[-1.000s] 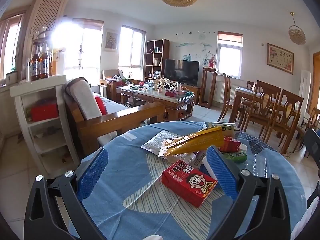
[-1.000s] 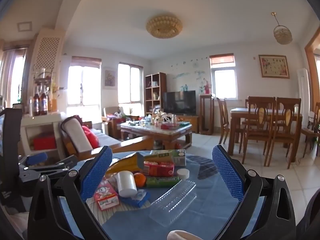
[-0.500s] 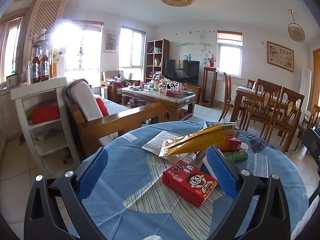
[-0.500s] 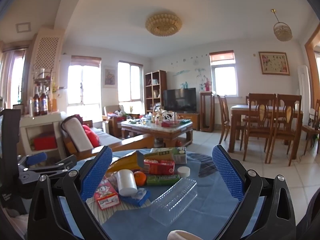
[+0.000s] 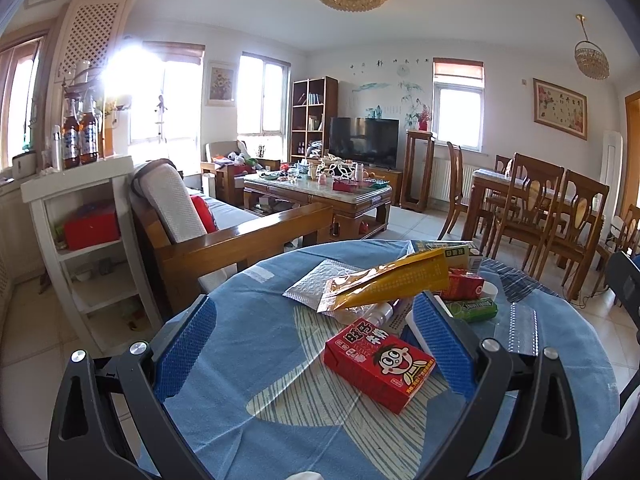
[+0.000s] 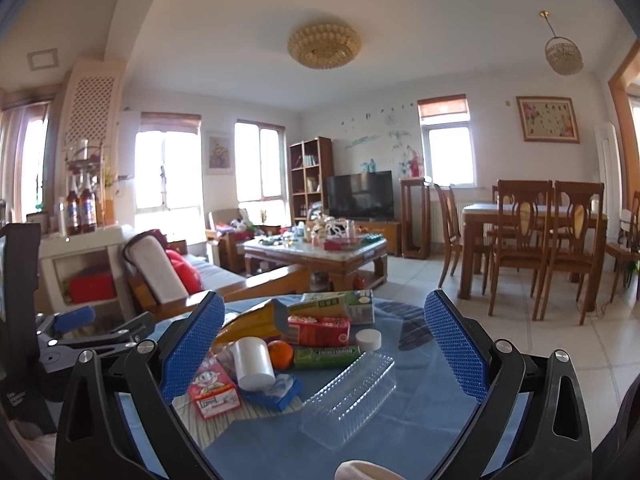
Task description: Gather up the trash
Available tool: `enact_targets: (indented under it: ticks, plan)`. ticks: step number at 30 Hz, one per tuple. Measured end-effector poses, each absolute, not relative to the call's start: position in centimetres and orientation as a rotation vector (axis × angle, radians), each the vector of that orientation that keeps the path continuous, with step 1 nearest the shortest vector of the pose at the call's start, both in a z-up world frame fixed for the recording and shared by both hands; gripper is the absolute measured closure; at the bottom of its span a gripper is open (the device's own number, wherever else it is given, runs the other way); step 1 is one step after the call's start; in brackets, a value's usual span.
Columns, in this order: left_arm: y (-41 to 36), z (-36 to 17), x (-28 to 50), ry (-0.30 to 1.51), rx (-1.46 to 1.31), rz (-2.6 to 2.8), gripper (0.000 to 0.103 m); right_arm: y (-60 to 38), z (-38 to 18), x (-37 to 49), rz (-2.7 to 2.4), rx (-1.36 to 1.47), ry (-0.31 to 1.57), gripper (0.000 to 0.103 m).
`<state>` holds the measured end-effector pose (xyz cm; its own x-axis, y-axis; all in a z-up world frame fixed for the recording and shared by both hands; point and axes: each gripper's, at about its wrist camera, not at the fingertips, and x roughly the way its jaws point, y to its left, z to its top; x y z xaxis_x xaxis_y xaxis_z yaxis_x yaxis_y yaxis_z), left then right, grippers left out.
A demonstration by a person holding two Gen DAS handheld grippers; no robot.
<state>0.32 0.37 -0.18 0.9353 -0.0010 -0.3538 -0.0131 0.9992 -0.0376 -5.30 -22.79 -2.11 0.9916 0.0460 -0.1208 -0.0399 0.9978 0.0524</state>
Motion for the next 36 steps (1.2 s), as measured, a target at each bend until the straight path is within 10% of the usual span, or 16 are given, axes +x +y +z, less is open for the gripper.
enact_targets:
  ticks: [36]
  plan:
    - [0.27, -0.17, 0.35, 0.36, -0.043, 0.009, 0.005, -23.65, -1.88, -5.15, 0.045, 0.096, 0.144, 0.004]
